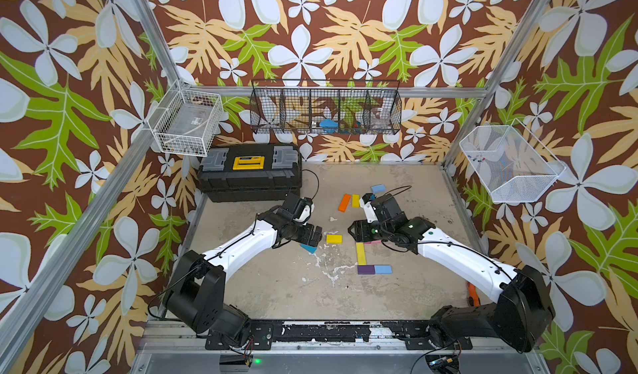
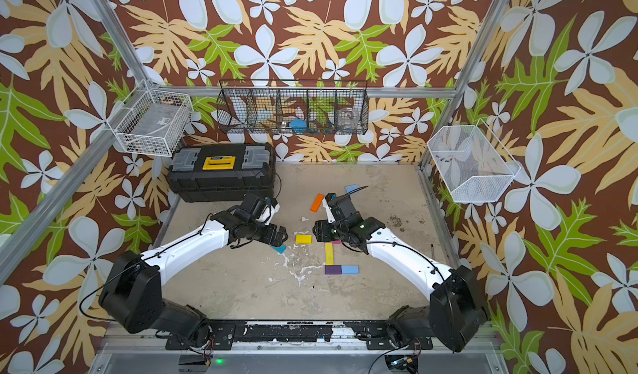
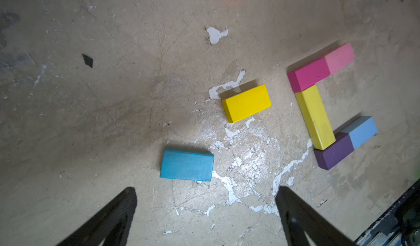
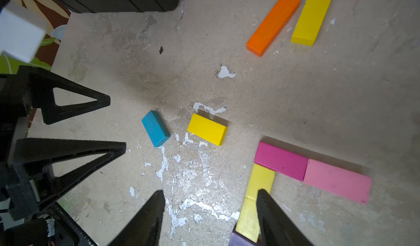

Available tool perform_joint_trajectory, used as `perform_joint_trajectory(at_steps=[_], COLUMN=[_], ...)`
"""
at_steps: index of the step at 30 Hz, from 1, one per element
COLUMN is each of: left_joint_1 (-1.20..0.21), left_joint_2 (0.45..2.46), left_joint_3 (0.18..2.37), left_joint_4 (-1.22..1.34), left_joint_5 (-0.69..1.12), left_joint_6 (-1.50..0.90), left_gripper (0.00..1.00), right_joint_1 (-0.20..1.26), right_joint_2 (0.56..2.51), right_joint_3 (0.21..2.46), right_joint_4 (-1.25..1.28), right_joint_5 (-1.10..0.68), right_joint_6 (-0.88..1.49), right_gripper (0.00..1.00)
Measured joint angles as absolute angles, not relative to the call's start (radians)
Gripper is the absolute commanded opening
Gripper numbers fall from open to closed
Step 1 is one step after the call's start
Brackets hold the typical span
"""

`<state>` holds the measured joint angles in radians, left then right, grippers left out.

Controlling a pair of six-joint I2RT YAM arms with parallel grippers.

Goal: Assemble the letter c with building blocks
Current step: Pick up the building block from the center of the board.

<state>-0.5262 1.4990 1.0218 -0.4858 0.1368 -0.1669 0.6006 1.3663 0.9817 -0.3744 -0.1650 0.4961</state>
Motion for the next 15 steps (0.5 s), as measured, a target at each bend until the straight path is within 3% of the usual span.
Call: perform_joint_trajectory(at_steps=[15], left_joint_1=[-0.648], left_joint_2=[1.658], left_joint_3=[1.074], left_joint_4=[-0.545], left_joint_5=[-0.001], left_joint_6=[-0.046], left_gripper=[0.98], right_joint_1=[0.600], right_joint_2=[1.341], right_joint_3=[0.942], right_joint_4=[-0.345], right_joint_5=[-0.173], right_joint_6=[0.546], right_gripper=[0.65])
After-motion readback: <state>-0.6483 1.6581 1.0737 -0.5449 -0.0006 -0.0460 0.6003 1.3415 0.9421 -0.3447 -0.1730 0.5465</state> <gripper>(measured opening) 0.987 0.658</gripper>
